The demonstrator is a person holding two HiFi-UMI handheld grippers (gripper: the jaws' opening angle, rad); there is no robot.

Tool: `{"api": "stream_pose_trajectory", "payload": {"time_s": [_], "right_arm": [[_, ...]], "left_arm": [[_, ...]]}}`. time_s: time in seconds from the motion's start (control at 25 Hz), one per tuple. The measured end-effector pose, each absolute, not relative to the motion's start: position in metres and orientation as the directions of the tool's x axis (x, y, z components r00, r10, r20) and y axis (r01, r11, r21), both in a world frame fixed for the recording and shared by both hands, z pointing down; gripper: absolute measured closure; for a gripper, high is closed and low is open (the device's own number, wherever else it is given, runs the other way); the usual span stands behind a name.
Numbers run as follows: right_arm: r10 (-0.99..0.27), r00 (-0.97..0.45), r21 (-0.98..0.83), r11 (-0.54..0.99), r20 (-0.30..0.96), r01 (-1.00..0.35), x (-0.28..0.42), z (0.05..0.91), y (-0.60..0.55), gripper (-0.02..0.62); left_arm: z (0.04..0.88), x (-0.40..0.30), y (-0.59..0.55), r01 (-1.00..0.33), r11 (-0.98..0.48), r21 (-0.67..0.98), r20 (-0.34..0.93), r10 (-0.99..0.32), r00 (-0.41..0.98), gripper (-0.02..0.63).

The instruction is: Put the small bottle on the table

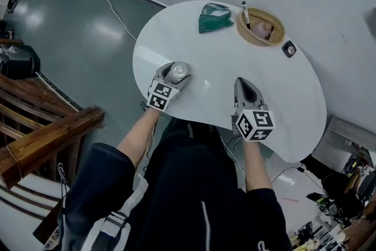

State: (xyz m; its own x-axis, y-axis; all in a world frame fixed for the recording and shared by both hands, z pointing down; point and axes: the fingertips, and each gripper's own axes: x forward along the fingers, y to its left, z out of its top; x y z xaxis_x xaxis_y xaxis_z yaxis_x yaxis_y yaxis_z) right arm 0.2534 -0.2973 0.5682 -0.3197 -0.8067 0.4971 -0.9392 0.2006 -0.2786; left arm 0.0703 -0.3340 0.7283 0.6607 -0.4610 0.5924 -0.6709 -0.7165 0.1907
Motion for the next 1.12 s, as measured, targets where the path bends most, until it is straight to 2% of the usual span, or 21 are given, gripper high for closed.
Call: {"api": "stream_pose_trajectory", "payload": {"time_s": [0.48, 0.72, 1.0, 1.08, 1.12], "right_arm": [[-0.819, -0.287, -0.257, 0.177, 0.497, -0.950, 0.263, 0.563, -0.300, 0.594], [-0.823, -0.275, -0.247, 0.169, 0.497, -0.954, 0.272, 0.561, -0.295, 0.594], [-0.835, -0.291, -0.230, 0.202, 0.467, -0.952, 0.265, 0.551, -0.298, 0.594], [-0.842, -0.293, -0.220, 0.213, 0.453, -0.952, 0.260, 0.546, -0.299, 0.594], [-0.846, -0.294, -0.213, 0.219, 0.444, -0.952, 0.259, 0.544, -0.301, 0.594]], "left_arm": [[0.728, 0.079, -0.385, -0.674, -0.731, 0.111, 0.598, -0.492, 0.633, 0.270], [0.731, 0.081, -0.391, -0.672, -0.728, 0.132, 0.610, -0.475, 0.634, 0.259], [0.690, 0.061, -0.378, -0.717, -0.680, 0.152, 0.549, -0.545, 0.634, 0.245], [0.671, 0.055, -0.375, -0.730, -0.661, 0.170, 0.507, -0.577, 0.640, 0.267], [0.662, 0.052, -0.373, -0.734, -0.656, 0.177, 0.491, -0.588, 0.643, 0.314]]}}
